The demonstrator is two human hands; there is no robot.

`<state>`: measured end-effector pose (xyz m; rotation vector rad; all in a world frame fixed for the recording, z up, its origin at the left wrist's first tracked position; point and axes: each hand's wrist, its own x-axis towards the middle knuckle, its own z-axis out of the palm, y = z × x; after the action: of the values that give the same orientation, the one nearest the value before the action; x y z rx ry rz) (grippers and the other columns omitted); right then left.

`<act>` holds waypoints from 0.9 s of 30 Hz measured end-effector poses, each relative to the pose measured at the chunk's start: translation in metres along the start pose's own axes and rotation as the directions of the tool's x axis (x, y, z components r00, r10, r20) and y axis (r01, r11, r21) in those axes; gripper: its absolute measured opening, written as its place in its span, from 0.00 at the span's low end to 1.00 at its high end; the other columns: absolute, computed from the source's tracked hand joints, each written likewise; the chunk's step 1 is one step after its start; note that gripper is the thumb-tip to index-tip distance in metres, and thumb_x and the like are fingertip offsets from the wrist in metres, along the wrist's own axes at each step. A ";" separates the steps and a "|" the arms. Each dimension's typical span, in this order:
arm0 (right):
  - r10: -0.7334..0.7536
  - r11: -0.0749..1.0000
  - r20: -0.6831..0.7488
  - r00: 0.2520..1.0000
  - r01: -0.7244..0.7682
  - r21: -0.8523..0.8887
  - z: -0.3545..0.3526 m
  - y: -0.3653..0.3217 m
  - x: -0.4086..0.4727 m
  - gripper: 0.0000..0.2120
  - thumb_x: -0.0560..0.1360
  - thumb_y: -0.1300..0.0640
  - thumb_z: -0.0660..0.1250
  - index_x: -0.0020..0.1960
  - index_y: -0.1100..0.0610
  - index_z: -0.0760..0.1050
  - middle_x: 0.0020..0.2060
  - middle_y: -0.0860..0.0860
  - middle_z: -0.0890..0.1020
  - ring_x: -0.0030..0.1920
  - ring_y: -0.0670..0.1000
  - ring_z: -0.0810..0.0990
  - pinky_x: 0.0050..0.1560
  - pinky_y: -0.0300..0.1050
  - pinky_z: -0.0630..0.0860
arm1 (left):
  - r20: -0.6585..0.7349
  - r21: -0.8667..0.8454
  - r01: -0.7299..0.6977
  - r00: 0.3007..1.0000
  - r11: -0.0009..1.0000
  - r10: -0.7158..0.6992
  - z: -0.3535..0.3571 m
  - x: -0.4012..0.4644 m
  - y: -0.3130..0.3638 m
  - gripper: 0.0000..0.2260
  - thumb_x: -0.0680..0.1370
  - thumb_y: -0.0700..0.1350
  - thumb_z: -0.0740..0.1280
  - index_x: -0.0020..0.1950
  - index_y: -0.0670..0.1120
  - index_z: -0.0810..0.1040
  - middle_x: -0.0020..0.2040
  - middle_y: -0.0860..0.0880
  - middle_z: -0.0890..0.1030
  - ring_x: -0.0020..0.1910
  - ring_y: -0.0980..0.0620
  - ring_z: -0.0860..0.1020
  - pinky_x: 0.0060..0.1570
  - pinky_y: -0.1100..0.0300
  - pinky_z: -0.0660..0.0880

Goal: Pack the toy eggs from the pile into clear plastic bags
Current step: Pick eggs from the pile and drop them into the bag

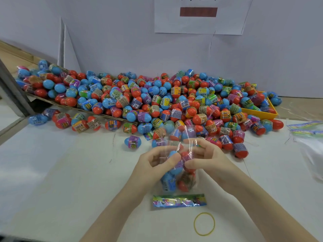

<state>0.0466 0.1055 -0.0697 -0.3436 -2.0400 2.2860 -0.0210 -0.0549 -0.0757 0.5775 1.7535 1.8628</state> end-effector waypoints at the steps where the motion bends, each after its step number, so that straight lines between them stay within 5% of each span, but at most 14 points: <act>1: 0.000 1.000 0.010 1.000 0.000 0.001 0.000 -0.001 -0.001 0.20 0.64 0.72 0.72 0.53 0.57 0.77 0.44 0.55 0.84 0.43 0.52 0.83 0.40 0.41 0.79 | -0.027 0.002 -0.013 1.000 1.000 0.013 0.000 0.001 0.000 0.14 0.64 0.55 0.69 0.47 0.54 0.81 0.40 0.58 0.84 0.41 0.62 0.81 0.37 0.70 0.76; 6: 0.013 0.999 -0.001 1.000 -0.013 -0.029 -0.002 -0.004 -0.005 0.14 0.63 0.51 0.73 0.48 0.51 0.83 0.46 0.55 0.84 0.46 0.52 0.83 0.49 0.46 0.78 | -0.120 -0.079 -0.035 0.992 0.996 0.026 -0.002 0.006 0.004 0.07 0.73 0.42 0.67 0.47 0.52 0.81 0.40 0.55 0.85 0.39 0.62 0.81 0.35 0.71 0.74; 12: -0.017 0.999 -0.091 0.996 0.012 -0.052 -0.006 -0.010 -0.006 0.09 0.67 0.54 0.67 0.43 0.52 0.84 0.44 0.53 0.85 0.44 0.49 0.82 0.45 0.40 0.79 | -0.069 0.022 -0.036 0.997 0.999 0.038 -0.011 0.005 0.007 0.12 0.68 0.52 0.65 0.48 0.52 0.83 0.46 0.54 0.84 0.42 0.60 0.80 0.37 0.70 0.75; 15: -0.064 0.995 -0.144 0.987 0.053 -0.082 -0.002 -0.010 -0.007 0.07 0.68 0.56 0.68 0.41 0.50 0.84 0.42 0.52 0.85 0.41 0.46 0.82 0.41 0.37 0.79 | -0.078 0.058 -0.040 0.996 0.998 0.044 -0.016 0.006 0.008 0.11 0.73 0.47 0.65 0.52 0.49 0.82 0.46 0.54 0.84 0.37 0.58 0.79 0.36 0.68 0.75; 20: -0.124 0.991 -0.257 0.958 0.105 -0.087 0.005 -0.006 -0.007 0.15 0.58 0.52 0.73 0.44 0.52 0.82 0.38 0.52 0.85 0.39 0.49 0.83 0.39 0.37 0.80 | -0.193 0.077 -0.087 0.976 0.993 0.101 -0.013 0.005 0.005 0.08 0.73 0.38 0.68 0.41 0.51 0.82 0.29 0.55 0.81 0.28 0.62 0.77 0.32 0.70 0.75; 24: -0.156 0.986 -0.259 0.953 0.134 -0.099 0.003 -0.008 -0.008 0.04 0.65 0.60 0.72 0.40 0.56 0.83 0.35 0.54 0.85 0.35 0.48 0.83 0.34 0.34 0.77 | -0.232 0.091 -0.115 0.963 0.989 0.133 -0.013 0.003 0.004 0.05 0.73 0.39 0.68 0.40 0.48 0.81 0.29 0.55 0.81 0.29 0.61 0.78 0.32 0.70 0.75; 27: -0.149 0.987 -0.265 0.953 0.129 -0.093 -0.001 -0.008 -0.008 0.04 0.69 0.63 0.69 0.41 0.57 0.83 0.35 0.54 0.85 0.36 0.48 0.84 0.33 0.34 0.77 | -0.264 0.129 -0.120 0.953 0.984 0.151 -0.016 0.003 0.003 0.04 0.74 0.39 0.67 0.41 0.46 0.79 0.33 0.52 0.81 0.32 0.60 0.79 0.32 0.69 0.76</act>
<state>0.0542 0.1055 -0.0611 -0.4724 -1.9477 1.9629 -0.0336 -0.0657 -0.0744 0.5137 2.0534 2.0279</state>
